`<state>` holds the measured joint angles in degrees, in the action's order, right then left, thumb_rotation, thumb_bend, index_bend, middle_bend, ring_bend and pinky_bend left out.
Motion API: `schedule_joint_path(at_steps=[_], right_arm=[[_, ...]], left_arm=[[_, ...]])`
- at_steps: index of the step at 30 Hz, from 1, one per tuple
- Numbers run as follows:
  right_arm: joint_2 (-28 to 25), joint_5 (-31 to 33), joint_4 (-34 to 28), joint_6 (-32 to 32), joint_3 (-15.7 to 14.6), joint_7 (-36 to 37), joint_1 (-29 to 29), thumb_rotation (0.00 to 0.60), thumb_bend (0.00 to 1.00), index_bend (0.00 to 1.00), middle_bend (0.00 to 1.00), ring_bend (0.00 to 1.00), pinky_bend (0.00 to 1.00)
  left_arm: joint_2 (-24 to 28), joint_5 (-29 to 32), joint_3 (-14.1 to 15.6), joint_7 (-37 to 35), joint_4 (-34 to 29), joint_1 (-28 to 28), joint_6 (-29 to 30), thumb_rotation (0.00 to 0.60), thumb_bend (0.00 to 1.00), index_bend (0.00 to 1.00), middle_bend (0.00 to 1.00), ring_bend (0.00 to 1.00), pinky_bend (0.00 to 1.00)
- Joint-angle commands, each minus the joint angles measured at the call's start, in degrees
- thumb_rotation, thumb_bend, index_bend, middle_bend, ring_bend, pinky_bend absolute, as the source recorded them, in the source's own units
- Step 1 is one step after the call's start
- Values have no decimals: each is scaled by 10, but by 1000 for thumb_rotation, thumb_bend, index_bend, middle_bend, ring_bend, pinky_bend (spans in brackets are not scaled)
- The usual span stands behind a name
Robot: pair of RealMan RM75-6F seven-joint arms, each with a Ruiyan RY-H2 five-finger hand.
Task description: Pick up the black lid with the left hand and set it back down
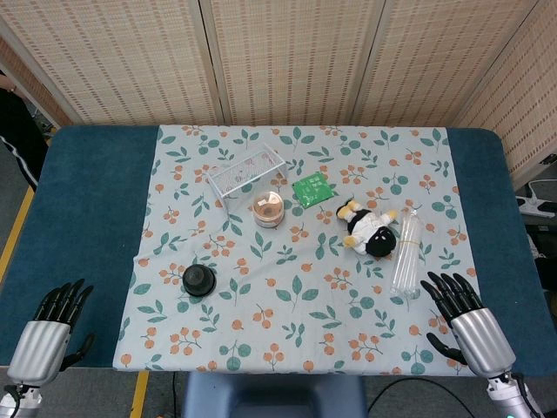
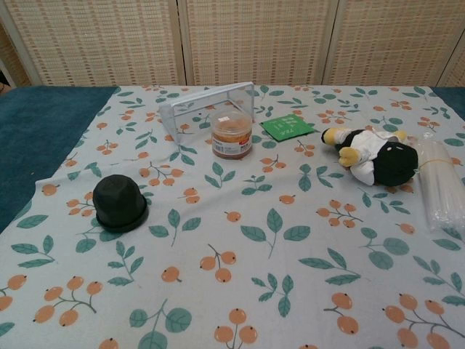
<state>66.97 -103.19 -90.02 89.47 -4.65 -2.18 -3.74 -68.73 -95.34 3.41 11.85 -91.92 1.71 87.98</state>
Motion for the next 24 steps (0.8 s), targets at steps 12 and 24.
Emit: schedule_joint_path(at_steps=[12,24], right_arm=[[-8,4,-7,-5,-2,7,0,600,145,0,0,0,0],[0,25,-7,-22,6,-8,-4,600,146,0,0,0,0]], left_arm=[[-83,-48,-21,-55,46,69,-48,600,362,0,0,0,86],[-215,-35,-53,-35,137,161,-141,600,352,0,0,0,74]])
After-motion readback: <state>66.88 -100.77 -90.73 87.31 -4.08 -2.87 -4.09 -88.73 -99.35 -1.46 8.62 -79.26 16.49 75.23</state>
